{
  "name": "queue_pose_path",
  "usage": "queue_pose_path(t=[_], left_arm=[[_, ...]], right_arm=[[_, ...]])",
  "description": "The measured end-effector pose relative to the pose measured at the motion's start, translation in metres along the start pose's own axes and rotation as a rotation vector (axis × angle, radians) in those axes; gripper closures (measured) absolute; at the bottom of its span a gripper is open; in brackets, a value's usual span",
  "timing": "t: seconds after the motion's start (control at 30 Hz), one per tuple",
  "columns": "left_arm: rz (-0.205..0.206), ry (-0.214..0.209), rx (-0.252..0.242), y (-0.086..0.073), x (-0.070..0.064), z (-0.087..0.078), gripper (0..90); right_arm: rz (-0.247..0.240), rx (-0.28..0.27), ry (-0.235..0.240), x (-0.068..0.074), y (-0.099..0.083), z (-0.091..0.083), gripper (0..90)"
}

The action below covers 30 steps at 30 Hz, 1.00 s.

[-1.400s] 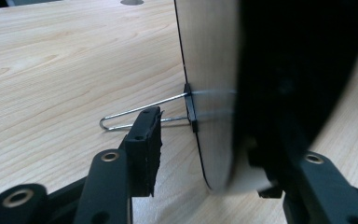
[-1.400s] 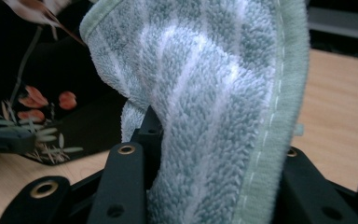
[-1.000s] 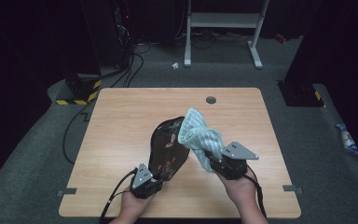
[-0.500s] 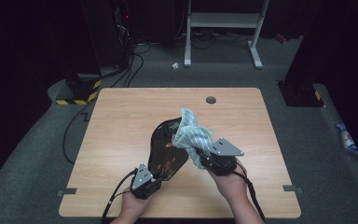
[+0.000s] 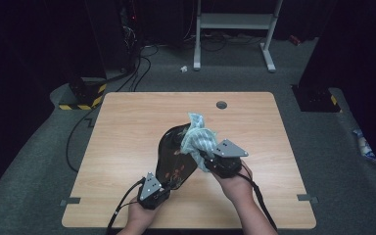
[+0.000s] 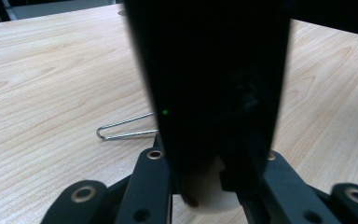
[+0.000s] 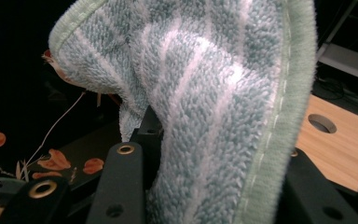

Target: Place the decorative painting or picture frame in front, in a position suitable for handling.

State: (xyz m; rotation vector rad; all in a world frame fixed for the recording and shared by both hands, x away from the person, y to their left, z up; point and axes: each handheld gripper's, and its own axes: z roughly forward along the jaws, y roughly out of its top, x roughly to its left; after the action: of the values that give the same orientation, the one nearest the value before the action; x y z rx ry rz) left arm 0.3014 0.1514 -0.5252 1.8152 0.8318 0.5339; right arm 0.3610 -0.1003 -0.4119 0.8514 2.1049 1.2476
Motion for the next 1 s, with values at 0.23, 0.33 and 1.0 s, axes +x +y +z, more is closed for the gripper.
queue_pose_path(t=[0.23, 0.33, 1.0], left_arm=[[-0.001, 0.0, 0.002, 0.0, 0.0, 0.0, 77.2], [0.0, 0.001, 0.005, 0.0, 0.0, 0.0, 77.1], [0.011, 0.009, 0.007, 0.0, -0.001, 0.001, 76.6]], right_arm=[[-0.006, -0.001, 0.004, 0.001, 0.004, 0.007, 61.7], [-0.009, -0.003, 0.007, 0.003, 0.007, 0.007, 61.5], [-0.038, -0.058, 0.067, 0.025, 0.027, -0.005, 61.5]])
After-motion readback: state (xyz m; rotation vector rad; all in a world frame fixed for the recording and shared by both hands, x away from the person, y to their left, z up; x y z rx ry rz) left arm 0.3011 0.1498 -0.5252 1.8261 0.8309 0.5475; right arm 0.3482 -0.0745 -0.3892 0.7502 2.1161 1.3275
